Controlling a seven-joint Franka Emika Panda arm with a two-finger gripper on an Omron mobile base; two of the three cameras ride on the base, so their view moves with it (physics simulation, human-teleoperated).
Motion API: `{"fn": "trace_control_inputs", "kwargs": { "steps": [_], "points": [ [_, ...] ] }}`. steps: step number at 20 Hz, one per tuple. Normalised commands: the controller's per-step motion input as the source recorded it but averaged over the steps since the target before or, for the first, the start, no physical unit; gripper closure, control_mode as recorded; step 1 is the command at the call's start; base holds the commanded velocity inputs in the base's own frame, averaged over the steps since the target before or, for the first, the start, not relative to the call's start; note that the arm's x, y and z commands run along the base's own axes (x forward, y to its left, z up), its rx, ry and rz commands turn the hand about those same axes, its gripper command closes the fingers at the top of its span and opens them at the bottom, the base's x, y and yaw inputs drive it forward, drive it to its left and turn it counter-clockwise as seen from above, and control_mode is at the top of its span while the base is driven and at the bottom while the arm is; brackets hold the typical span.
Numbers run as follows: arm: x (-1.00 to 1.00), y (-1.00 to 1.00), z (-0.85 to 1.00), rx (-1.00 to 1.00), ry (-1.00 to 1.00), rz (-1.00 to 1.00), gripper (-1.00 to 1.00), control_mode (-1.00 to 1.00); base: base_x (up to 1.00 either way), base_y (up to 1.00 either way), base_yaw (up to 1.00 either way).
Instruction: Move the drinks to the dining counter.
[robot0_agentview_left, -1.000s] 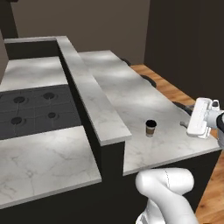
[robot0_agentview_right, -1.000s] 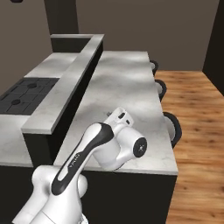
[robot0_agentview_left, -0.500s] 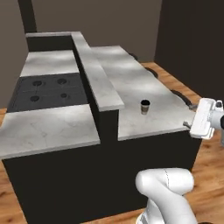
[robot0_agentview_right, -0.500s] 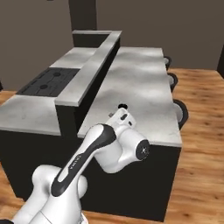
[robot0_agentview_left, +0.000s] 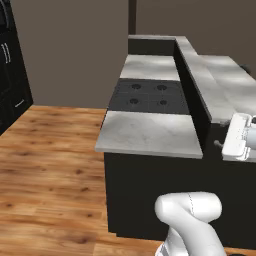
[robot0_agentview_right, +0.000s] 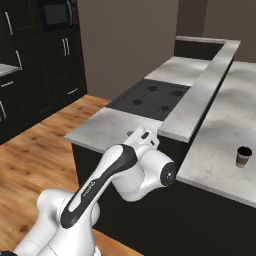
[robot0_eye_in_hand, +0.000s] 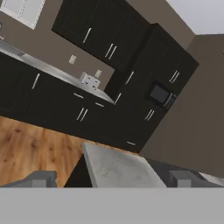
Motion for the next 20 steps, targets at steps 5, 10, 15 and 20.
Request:
{"fn": "trace_control_inputs", "kwargs": {
  "steps": [5,10,15,20],
  "points": [
    [0.00,0.00,0.00,0.00,0.00,0.00,-1.00,1.00,0.24,1.00,0.32],
    [0.00,0.00,0.00,0.00,0.00,0.00,-1.00,1.00,0.53,1.00,0.22],
    [0.00,0.00,0.00,0.00,0.00,0.00,-1.00,1.00,0.57,1.00,0.22],
    [0.00,0.00,0.00,0.00,0.00,0.00,-1.00,1.00,0.10,0.99,0.50]
  ]
}}
